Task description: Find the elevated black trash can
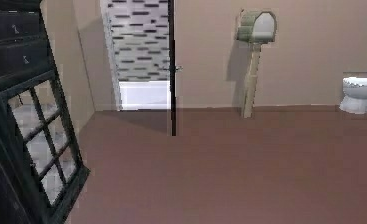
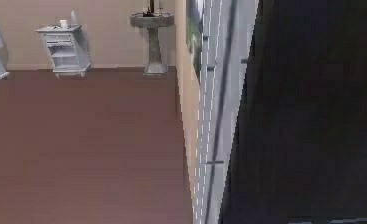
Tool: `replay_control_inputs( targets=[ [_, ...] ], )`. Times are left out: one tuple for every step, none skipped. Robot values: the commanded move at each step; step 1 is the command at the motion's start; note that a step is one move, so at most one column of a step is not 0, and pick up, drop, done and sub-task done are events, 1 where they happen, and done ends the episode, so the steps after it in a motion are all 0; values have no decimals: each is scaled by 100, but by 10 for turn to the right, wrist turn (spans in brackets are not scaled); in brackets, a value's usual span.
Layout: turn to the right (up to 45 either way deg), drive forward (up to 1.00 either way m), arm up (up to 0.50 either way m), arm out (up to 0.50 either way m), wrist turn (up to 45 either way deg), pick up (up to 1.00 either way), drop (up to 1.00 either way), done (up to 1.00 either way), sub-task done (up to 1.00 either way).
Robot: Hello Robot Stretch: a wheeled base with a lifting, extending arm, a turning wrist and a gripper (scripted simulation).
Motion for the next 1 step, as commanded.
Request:
replay_control_inputs(
  targets=[
    [-180, 0, 0, 0, 0, 0, 0, 0, 0]
  ],
)
